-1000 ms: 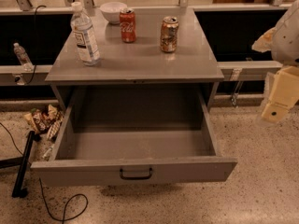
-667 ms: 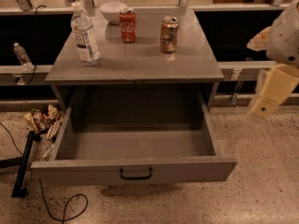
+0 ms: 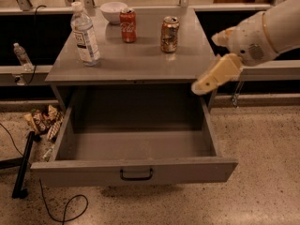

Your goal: Place blue plastic bottle into top drawer

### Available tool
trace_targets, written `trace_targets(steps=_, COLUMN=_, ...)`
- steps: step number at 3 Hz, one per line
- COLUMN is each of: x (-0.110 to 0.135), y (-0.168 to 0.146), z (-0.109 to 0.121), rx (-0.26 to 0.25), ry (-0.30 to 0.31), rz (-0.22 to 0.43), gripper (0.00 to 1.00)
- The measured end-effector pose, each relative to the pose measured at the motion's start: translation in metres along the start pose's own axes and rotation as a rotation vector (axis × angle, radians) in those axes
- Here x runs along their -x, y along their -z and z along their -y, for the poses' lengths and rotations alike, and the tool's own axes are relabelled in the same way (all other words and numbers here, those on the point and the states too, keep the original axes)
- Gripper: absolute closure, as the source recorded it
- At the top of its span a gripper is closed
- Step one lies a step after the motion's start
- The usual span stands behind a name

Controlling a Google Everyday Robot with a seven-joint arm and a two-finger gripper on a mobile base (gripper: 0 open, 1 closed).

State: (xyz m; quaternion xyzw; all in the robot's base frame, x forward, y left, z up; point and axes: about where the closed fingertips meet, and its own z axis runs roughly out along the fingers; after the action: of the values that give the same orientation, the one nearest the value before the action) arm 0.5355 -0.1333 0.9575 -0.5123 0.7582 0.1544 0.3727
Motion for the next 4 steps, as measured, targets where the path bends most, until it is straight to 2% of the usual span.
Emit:
trace_targets(steps=1, x=0.021, y=-0.001, z=0.011, rx=-0.044, ry=-0.018, rz=0.073, gripper=0.0)
trace_targets(steps=2, x=0.019, y=0.0, z=0.012, rx=-0.048, ry=-0.012, rz=0.06, gripper=0.0)
trace_targets(steps=3, x=0.037, y=-0.022, z=0.019, rx=-0.047, ry=-0.047, rz=0.155, gripper=0.0)
trace_targets(steps=4, x=0.076, y=-0.059, z=0.033, rx=-0.021, ry=-0.076, rz=0.314, gripper=0.0)
